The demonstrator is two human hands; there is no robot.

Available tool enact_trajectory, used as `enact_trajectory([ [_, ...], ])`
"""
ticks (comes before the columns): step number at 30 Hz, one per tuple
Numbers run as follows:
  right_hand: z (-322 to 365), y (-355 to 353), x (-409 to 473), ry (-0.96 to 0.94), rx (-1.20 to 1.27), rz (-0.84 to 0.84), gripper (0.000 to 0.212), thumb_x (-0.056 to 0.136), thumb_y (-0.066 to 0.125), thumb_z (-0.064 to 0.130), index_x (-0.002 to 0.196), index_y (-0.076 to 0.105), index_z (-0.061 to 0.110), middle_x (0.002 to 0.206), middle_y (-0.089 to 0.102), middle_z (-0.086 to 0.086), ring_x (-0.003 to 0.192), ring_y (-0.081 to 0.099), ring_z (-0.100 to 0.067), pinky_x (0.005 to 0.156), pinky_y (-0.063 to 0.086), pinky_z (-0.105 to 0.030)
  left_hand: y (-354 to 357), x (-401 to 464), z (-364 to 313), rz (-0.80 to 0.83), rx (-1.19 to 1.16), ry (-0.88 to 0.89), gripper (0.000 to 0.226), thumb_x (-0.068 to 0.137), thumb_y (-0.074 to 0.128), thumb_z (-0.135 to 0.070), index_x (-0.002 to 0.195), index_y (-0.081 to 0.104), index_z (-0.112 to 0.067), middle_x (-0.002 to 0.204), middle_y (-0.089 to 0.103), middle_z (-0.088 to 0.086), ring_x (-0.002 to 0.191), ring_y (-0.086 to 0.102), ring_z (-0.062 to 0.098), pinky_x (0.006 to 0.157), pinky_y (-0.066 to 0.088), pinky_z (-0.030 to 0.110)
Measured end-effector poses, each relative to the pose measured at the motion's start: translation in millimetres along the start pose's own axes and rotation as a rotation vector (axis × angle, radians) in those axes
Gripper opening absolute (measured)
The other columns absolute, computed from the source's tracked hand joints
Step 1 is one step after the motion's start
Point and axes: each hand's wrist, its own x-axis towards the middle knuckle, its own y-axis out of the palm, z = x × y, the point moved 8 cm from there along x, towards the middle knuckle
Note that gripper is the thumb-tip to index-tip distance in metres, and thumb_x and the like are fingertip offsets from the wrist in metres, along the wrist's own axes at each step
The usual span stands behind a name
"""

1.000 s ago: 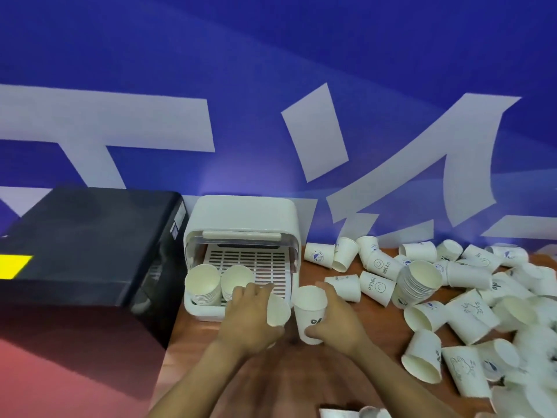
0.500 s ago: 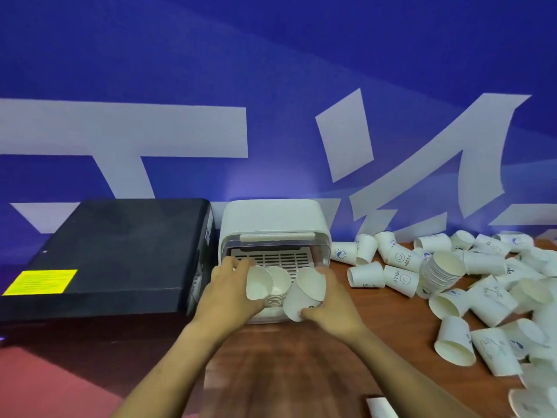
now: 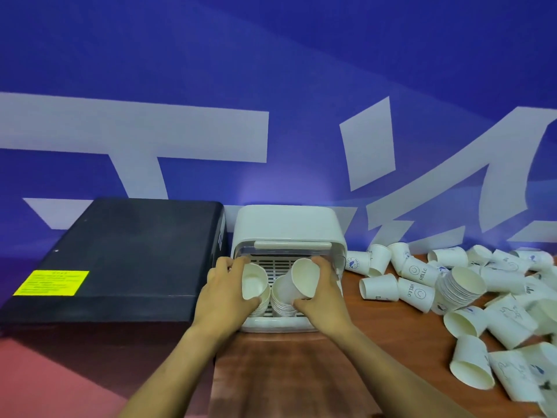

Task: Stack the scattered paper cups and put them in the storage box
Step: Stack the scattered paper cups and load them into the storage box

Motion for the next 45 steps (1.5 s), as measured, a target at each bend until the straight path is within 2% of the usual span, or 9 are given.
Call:
enact_trajectory([
  [8,-16.4,12.3,14.8,0.046,-0.014,0.006,0.085,0.067,0.07,0.004,0.137,0.028,0.029,0.13,0.039,0.003,0.111,0.045,-0.014,0.083,0.04,-0.022,18.1,9.8,11.1,0.066,-0.004,-0.05,0.067,0.078,0.068,-0.041,0.136,0.034,-0.031,0.131,0.034,-0.005,0.119,0.041,0.018,0.088,0.048,0.03],
  [14,-27.5,19.3,19.0,0.065,-0.119,0.048,0.084,0.066,0.065,0.011,0.137,0.026,0.037,0.128,0.047,0.003,0.107,0.052,-0.018,0.082,0.051,-0.035,36.9,15.3,13.8,0.117,0.033,-0.057,0.066,0.08,0.066,-0.039,0.136,0.034,-0.029,0.133,0.033,-0.005,0.12,0.042,0.018,0.09,0.048,0.031],
  [17,-29.4,23.6,19.9,0.059,-0.148,0.063,0.082,0.066,0.063,0.015,0.137,0.028,0.038,0.132,0.044,0.006,0.119,0.043,-0.017,0.088,0.049,-0.035,48.1,19.6,14.3,0.148,0.061,-0.06,0.069,0.081,0.065,-0.04,0.14,0.032,-0.029,0.135,0.031,-0.004,0.122,0.04,0.019,0.093,0.046,0.032],
  [23,-38.1,30.8,22.4,0.075,-0.145,0.132,0.081,0.07,0.066,0.021,0.138,0.028,0.04,0.133,0.043,0.005,0.123,0.043,-0.016,0.095,0.047,-0.035,63.6,23.4,17.8,0.165,0.091,-0.06,0.076,0.084,0.062,-0.043,0.147,0.023,-0.025,0.143,0.028,-0.001,0.126,0.036,0.022,0.099,0.042,0.034],
  [27,-50.2,39.8,18.4,0.106,-0.194,0.239,0.09,0.068,0.073,0.023,0.143,0.025,0.037,0.14,0.038,0.004,0.125,0.043,-0.015,0.101,0.042,-0.033,79.2,19.4,22.5,0.225,0.103,-0.042,0.088,0.082,0.063,-0.042,0.15,0.007,-0.03,0.148,0.022,-0.003,0.132,0.031,0.023,0.103,0.04,0.039],
  [35,-55.2,30.9,17.1,0.102,-0.188,0.235,0.091,0.068,0.07,0.02,0.144,0.023,0.037,0.142,0.033,0.003,0.124,0.046,-0.016,0.098,0.045,-0.032,82.5,13.2,21.2,0.274,0.134,-0.04,0.09,0.084,0.062,-0.041,0.151,0.001,-0.034,0.158,0.006,0.004,0.144,0.011,0.026,0.111,0.031,0.043],
  [38,-51.9,21.8,11.8,0.08,-0.177,0.225,0.088,0.067,0.07,0.023,0.143,0.027,0.034,0.143,0.033,0.004,0.12,0.051,-0.016,0.099,0.046,-0.034,71.0,9.0,3.8,0.199,0.053,0.017,0.079,0.087,0.059,-0.039,0.15,0.013,-0.031,0.156,0.014,0.0,0.143,0.015,0.021,0.113,0.028,0.037],
  [41,-58.3,10.5,-0.2,0.074,-0.162,0.222,0.083,0.069,0.07,0.026,0.141,0.031,0.035,0.139,0.041,0.006,0.119,0.049,-0.012,0.1,0.045,-0.031,66.7,-2.0,-24.4,0.139,-0.072,0.122,0.059,0.088,0.057,-0.033,0.142,0.034,-0.027,0.142,0.038,-0.007,0.129,0.037,0.014,0.106,0.035,0.03],
  [45,-72.9,-16.0,-24.0,0.086,-0.101,0.159,0.072,0.068,0.075,0.034,0.132,0.041,0.04,0.126,0.05,0.012,0.114,0.051,-0.006,0.098,0.047,-0.033,95.7,-30.2,-59.2,0.281,-0.147,0.186,0.048,0.088,0.058,-0.032,0.134,0.043,-0.031,0.128,0.054,-0.01,0.116,0.051,0.008,0.094,0.042,0.025],
])
